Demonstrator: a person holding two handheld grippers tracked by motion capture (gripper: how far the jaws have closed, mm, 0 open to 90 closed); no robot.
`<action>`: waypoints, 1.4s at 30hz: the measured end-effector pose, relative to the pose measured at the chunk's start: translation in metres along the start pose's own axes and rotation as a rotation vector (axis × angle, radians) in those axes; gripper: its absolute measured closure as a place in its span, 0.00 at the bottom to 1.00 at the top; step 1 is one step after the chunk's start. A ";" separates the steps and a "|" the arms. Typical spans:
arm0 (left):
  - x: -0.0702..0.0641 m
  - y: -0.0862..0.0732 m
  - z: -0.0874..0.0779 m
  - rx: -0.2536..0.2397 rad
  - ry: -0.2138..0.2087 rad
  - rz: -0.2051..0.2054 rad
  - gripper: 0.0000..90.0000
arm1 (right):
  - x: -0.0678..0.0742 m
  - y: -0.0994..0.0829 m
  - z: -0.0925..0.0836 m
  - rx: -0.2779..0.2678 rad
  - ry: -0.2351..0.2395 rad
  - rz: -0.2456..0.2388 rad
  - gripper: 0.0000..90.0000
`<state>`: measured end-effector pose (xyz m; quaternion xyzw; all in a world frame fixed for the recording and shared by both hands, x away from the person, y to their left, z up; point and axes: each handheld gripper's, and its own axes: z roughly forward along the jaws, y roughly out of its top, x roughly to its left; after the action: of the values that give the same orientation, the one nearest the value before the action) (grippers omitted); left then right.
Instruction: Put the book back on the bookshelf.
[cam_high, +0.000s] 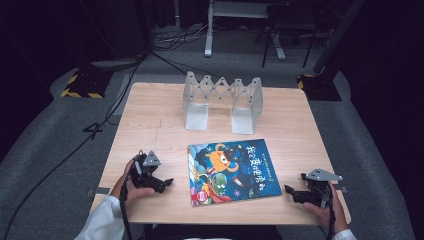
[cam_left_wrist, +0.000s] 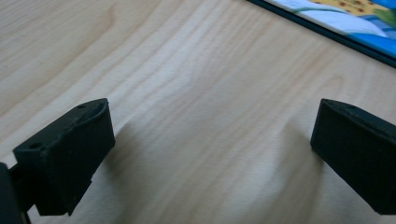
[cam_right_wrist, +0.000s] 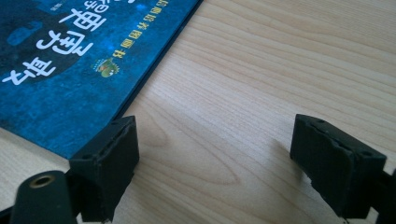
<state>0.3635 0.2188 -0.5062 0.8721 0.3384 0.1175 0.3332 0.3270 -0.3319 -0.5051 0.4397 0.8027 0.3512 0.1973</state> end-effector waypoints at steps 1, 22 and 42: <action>-0.005 0.000 0.000 -0.001 -0.016 0.023 0.00 | 0.001 -0.001 -0.002 -0.007 0.020 -0.019 0.26; -0.026 0.001 0.001 0.001 -0.059 0.070 0.00 | 0.019 0.019 -0.016 0.081 0.151 -0.154 0.43; -0.036 0.006 0.006 -0.003 -0.091 0.113 0.01 | 0.036 0.028 -0.013 0.241 0.203 -0.202 0.54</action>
<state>0.3429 0.1882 -0.5061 0.8939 0.2728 0.0967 0.3424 0.3154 -0.2964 -0.4757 0.3397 0.8947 0.2737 0.0955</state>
